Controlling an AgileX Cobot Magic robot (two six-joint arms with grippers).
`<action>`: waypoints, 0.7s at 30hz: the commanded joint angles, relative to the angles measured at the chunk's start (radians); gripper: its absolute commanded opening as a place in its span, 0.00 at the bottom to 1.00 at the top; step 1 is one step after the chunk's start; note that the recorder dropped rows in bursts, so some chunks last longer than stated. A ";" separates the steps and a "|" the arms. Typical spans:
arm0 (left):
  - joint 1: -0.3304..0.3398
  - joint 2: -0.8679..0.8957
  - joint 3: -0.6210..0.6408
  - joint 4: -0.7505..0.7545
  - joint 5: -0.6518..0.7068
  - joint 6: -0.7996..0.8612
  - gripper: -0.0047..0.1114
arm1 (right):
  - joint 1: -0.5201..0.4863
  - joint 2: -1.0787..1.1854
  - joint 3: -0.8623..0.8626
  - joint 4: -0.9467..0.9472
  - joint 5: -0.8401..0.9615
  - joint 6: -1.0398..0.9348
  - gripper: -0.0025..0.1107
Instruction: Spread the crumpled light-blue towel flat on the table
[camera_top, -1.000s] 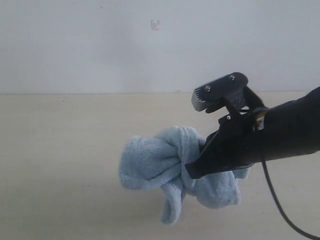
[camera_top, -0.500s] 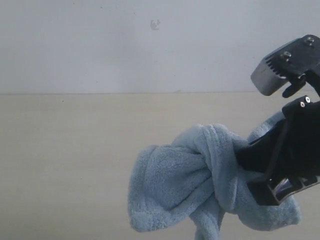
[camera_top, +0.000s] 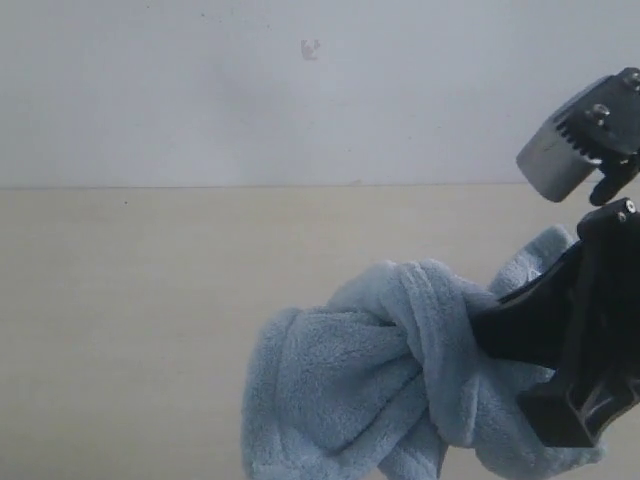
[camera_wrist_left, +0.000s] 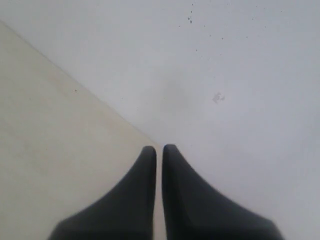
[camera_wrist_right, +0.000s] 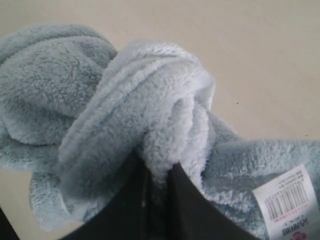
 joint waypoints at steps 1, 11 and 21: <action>0.002 -0.003 0.004 -0.083 0.078 -0.014 0.08 | 0.001 -0.012 -0.001 0.057 -0.007 -0.064 0.03; -0.045 -0.003 -0.056 -0.888 0.327 0.998 0.16 | 0.001 -0.012 -0.086 0.207 0.124 -0.254 0.03; -0.045 0.248 -0.056 -1.002 0.291 1.196 0.66 | 0.001 -0.069 -0.190 0.510 0.359 -0.575 0.03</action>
